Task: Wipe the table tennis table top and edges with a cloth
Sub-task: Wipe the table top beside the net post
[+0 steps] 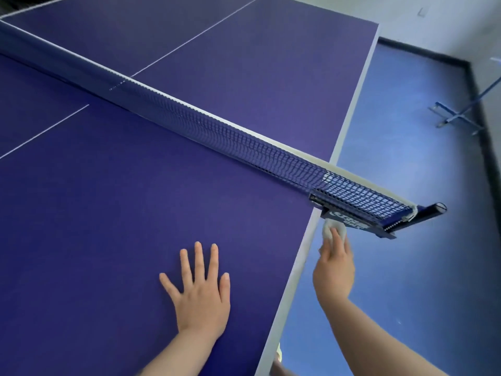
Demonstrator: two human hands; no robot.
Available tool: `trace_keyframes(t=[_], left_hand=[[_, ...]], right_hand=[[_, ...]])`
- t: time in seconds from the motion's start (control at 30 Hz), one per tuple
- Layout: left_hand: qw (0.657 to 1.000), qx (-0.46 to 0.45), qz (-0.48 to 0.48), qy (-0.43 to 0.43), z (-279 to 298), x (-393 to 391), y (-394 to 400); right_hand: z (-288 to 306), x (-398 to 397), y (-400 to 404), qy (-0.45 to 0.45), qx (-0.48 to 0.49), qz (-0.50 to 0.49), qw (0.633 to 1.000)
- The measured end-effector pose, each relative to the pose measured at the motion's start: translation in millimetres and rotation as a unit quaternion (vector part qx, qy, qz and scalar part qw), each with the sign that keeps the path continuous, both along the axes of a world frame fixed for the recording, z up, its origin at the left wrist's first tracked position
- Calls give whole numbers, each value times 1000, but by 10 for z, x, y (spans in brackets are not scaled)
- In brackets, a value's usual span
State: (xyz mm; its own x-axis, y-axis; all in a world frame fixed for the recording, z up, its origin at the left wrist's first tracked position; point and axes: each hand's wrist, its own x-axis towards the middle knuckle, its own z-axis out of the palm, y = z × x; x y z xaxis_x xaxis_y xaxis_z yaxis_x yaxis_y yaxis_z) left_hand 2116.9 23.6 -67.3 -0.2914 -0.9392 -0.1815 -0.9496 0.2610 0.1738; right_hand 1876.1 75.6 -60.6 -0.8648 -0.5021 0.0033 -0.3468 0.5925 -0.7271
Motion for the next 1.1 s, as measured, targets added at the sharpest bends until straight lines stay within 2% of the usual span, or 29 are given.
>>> trace_keyframes(t=[0.07, 0.1, 0.17, 0.2, 0.27, 0.3, 0.33, 0.47, 0.57, 0.6, 0.67, 0.73, 0.77, 0.9, 1.03, 1.1], left_hand=[[998, -6, -57, 41, 96, -58, 84], [995, -14, -67, 71, 133, -47, 98], [991, -42, -37, 125, 179, 67, 108], [988, -52, -4, 144, 181, 163, 126], [985, -50, 65, 149, 94, 377, 198], [987, -43, 85, 132, 43, 460, 249], [989, -42, 89, 110, -2, 517, 307], [997, -48, 38, 50, -87, 480, 439], [997, -63, 19, 32, -104, 305, 511], [998, -63, 4, 29, -102, 230, 548], [997, -60, -35, 25, -92, 61, 629], [996, -58, -66, 34, -92, -101, 721], [995, -53, -74, 44, -86, -160, 771], [994, -16, -48, 92, -18, -136, 945], [997, -27, 23, 65, -16, 292, 920], [996, -40, 60, 52, -18, 549, 826]], right_hand=[[146, 90, 59, 34, -73, -11, 997], [202, 197, 19, 59, -87, 29, 994], [283, 525, -111, 124, -75, 183, 972], [273, 701, -177, 166, -63, 268, 947], [106, 1010, -247, 259, -22, 412, 873], [0, 1117, -253, 270, 11, 459, 847], [-58, 1204, -252, 256, 44, 480, 838], [-163, 1124, -225, 255, 78, 422, 866], [-192, 811, -119, 224, 84, 291, 926], [-172, 669, -46, 188, 83, 240, 949], [-71, 352, 134, 36, 115, 153, 981], [-9, 79, 331, -85, 133, 50, 986], [47, 15, 426, -95, 126, 24, 987], [243, 199, 631, -38, 72, 107, 991], [336, 535, 646, 2, 25, 186, 982], [308, 764, 649, 58, 22, 266, 962]])
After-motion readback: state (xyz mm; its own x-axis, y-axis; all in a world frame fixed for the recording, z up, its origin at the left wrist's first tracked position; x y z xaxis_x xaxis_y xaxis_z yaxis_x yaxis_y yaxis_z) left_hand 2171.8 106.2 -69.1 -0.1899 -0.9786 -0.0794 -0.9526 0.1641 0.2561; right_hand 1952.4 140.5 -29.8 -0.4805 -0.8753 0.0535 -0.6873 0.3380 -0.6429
